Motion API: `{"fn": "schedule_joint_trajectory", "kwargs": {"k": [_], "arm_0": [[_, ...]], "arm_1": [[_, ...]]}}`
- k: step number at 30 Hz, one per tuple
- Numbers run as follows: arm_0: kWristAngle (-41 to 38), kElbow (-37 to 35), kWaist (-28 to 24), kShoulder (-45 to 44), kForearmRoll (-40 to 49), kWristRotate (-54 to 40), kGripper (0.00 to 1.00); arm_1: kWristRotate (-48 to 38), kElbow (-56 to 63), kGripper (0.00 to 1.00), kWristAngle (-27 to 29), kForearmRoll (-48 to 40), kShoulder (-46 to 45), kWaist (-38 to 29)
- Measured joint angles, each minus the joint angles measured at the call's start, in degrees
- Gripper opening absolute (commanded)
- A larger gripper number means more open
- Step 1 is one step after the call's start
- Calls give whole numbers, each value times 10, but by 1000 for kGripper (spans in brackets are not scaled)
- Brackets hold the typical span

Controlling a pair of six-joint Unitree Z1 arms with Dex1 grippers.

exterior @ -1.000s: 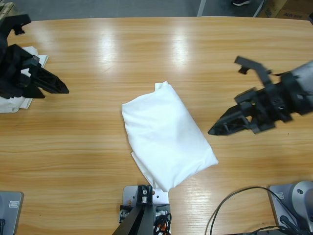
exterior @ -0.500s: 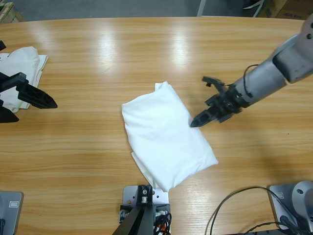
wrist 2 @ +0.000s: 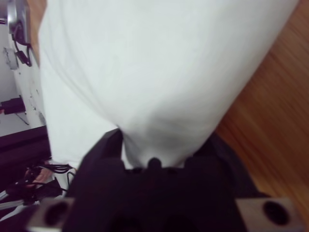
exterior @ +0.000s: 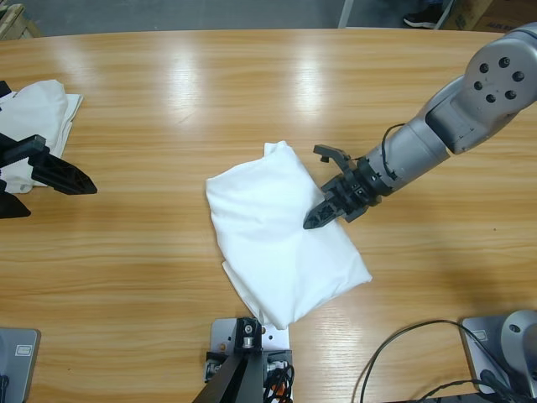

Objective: Fold clothes

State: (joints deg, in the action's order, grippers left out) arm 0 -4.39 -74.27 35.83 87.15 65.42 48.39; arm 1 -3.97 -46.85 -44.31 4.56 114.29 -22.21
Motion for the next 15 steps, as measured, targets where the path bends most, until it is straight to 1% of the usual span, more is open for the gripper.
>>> {"fn": "schedule_joint_trajectory", "kwargs": {"k": [3,5,7,9,11,14,15], "arm_0": [[0,6,0,0,0,0,968],[0,9,0,0,0,0,968],[0,11,0,0,0,0,968],[0,13,0,0,0,0,968],[0,19,0,0,0,0,968],[0,30,0,0,0,0,968],[0,32,0,0,0,0,968]], "arm_1": [[-4,-2,0,7,0,3,0],[-13,-3,0,32,0,1,-1],[-26,-4,0,78,6,-16,2],[-36,-5,0,137,24,-42,21],[-40,-7,0,198,53,-67,55],[-42,-10,0,268,91,-94,114],[-42,-10,539,287,102,-100,137]]}}
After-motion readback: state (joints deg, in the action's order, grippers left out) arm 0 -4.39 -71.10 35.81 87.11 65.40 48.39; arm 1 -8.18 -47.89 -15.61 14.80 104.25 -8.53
